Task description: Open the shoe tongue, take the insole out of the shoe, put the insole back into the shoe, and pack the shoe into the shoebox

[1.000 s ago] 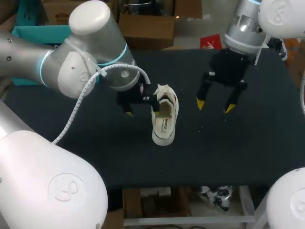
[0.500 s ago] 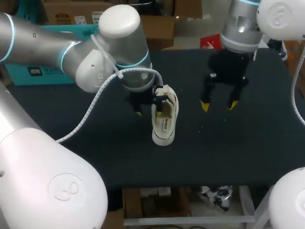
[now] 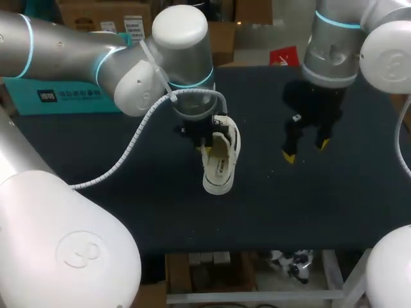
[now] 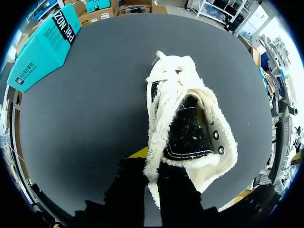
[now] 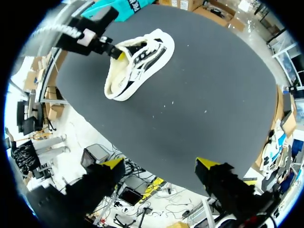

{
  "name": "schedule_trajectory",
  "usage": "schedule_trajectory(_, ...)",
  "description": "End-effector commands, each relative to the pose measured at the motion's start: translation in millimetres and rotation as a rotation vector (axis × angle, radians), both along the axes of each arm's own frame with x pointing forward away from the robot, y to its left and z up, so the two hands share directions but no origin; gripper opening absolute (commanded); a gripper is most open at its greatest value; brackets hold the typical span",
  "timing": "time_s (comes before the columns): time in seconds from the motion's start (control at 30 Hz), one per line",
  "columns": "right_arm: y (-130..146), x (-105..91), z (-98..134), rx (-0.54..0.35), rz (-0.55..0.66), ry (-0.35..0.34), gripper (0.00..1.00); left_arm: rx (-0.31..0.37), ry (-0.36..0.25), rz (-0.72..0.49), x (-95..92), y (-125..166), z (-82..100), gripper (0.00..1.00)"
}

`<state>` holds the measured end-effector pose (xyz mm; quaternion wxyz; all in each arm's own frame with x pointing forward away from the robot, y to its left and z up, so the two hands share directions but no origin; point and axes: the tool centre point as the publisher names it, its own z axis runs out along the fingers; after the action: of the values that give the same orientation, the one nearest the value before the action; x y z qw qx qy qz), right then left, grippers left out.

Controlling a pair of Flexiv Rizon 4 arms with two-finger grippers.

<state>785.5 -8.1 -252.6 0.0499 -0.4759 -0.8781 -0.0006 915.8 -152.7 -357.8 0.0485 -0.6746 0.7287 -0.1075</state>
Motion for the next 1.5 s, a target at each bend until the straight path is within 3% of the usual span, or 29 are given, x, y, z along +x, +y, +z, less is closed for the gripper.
schedule_trajectory(0.03, -0.2, -1.9, 0.4, -0.009, 0.018, -0.005, 1.00, -0.001, 0.011, 0.004, 8.0, -1.3, -6.0, 0.13)
schedule_trajectory(0.1, -0.6, -2.1, 0.4, -0.016, 0.020, -0.001, 1.00, -0.009, 0.017, 0.001, 10.0, -0.2, -7.3, 0.27)
schedule_trajectory(0.13, -0.8, -2.3, 0.5, -0.019, 0.020, 0.001, 1.00, -0.010, 0.018, 0.001, 10.8, 0.2, -7.9, 0.39)
schedule_trajectory(0.23, -1.6, -3.1, 1.0, -0.025, 0.019, 0.006, 1.00, -0.015, 0.020, -0.009, 14.3, 0.8, -9.3, 0.51)
schedule_trajectory(0.3, -1.7, -3.3, 1.3, -0.027, 0.020, 0.006, 1.00, -0.019, 0.021, -0.011, 16.9, 0.8, -9.6, 0.48)
schedule_trajectory(0.4, -0.2, -3.2, 2.8, -0.042, 0.020, 0.012, 1.00, -0.023, 0.023, -0.012, 20.6, 0.3, -9.7, 0.20)
schedule_trajectory(0.43, 0.2, -3.2, 3.0, -0.047, 0.021, 0.013, 1.00, -0.026, 0.024, -0.012, 21.5, 0.0, -9.3, 0.01)
schedule_trajectory(0.67, -5.1, -8.8, 1.8, -0.077, 0.068, -0.016, 1.00, -0.039, 0.034, -0.021, 19.6, -0.7, 1.0, 0.00)
schedule_trajectory(0.8, -10.0, -9.6, 0.2, -0.052, 0.047, 0.020, 1.00, -0.039, 0.034, -0.041, 15.1, -0.3, 7.6, 0.00)
schedule_trajectory(1.13, -10.0, -9.6, 0.2, -0.052, 0.047, 0.020, 1.00, -0.064, -0.068, -0.206, 1.1, 16.8, 27.8, 0.00)
schedule_trajectory(1.3, -21.5, -13.3, -3.9, -0.043, 0.223, -0.168, 1.00, -0.078, -0.097, -0.316, -3.1, 29.0, 34.2, 0.00)
schedule_trajectory(1.5, -34.7, -9.1, 1.0, -0.038, 0.315, -0.220, 1.00, -0.089, -0.143, -0.466, -7.6, 43.2, 46.4, 0.00)
